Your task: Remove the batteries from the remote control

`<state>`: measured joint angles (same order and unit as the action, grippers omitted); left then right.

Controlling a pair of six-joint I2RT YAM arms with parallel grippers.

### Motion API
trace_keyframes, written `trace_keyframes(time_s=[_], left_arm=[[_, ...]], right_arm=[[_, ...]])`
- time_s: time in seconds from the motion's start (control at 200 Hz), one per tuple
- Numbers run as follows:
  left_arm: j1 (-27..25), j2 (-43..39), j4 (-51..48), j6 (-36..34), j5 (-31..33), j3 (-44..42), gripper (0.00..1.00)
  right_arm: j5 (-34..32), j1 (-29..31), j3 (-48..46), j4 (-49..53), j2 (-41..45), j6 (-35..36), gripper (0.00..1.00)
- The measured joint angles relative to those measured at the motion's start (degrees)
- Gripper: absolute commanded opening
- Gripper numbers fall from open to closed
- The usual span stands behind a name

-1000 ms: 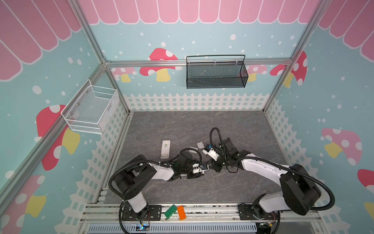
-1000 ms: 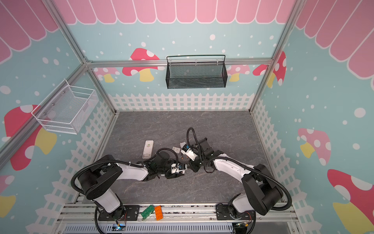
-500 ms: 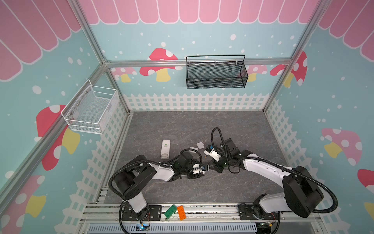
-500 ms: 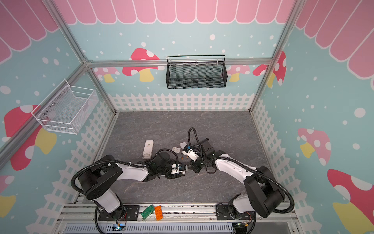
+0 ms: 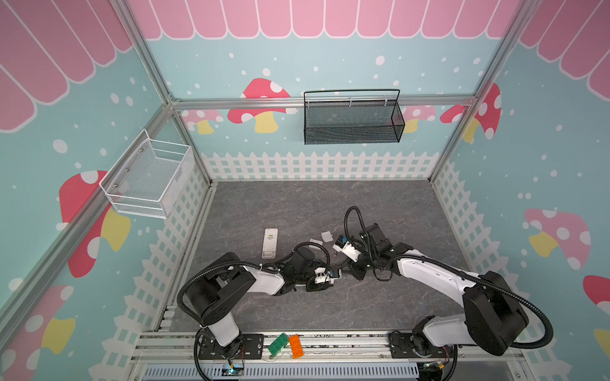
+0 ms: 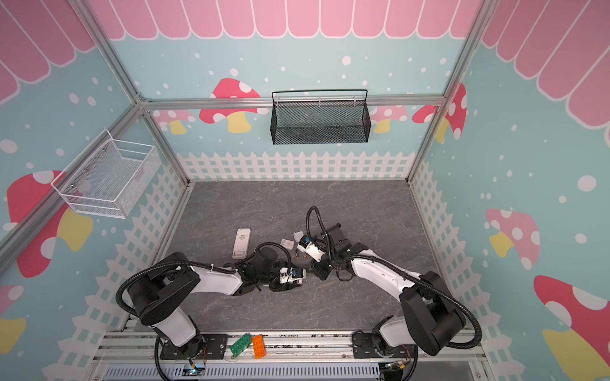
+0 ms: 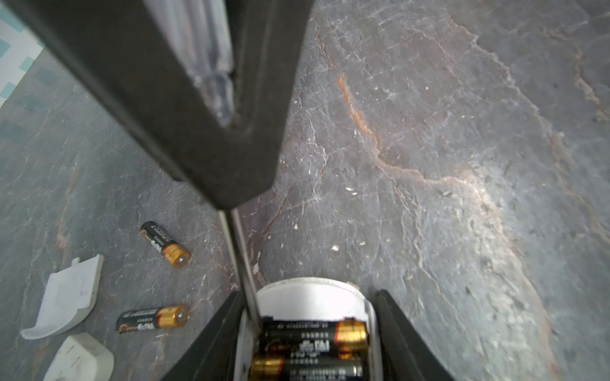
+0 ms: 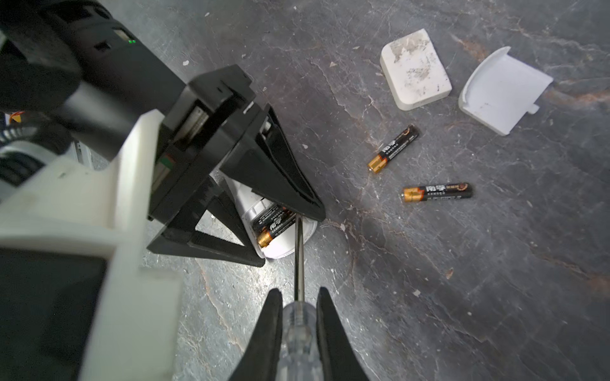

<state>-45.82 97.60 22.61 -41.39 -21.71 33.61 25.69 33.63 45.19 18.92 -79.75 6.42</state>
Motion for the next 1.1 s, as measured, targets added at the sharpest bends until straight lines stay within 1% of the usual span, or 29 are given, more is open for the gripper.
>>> trace_keyframes(time_s=[0.27,0.47,0.67,0.866,1.101], left_arm=[[0.07,0.00,0.07,0.63,0.11,-0.11,0.48],[0.07,0.00,0.04,0.76,0.13,-0.13,0.48],[0.31,0.00,0.00,2.19,0.11,-0.28,0.48],[0.37,-0.13,0.00,2.43,0.11,-0.44,0.48],[-0.09,-0.22,0.61,0.20,0.04,-0.57,0.48]], right_arm=[[-3.45,1.75,1.46,1.38,-0.50,-0.11,0.00],[-3.63,2.12,1.51,1.44,-0.66,-0.37,0.00],[-1.75,1.84,2.36,1.49,-2.21,-1.46,0.00],[1.57,0.55,3.85,2.49,-4.02,-1.77,0.00],[9.20,-0.02,4.20,4.76,-4.72,-1.77,0.00]])
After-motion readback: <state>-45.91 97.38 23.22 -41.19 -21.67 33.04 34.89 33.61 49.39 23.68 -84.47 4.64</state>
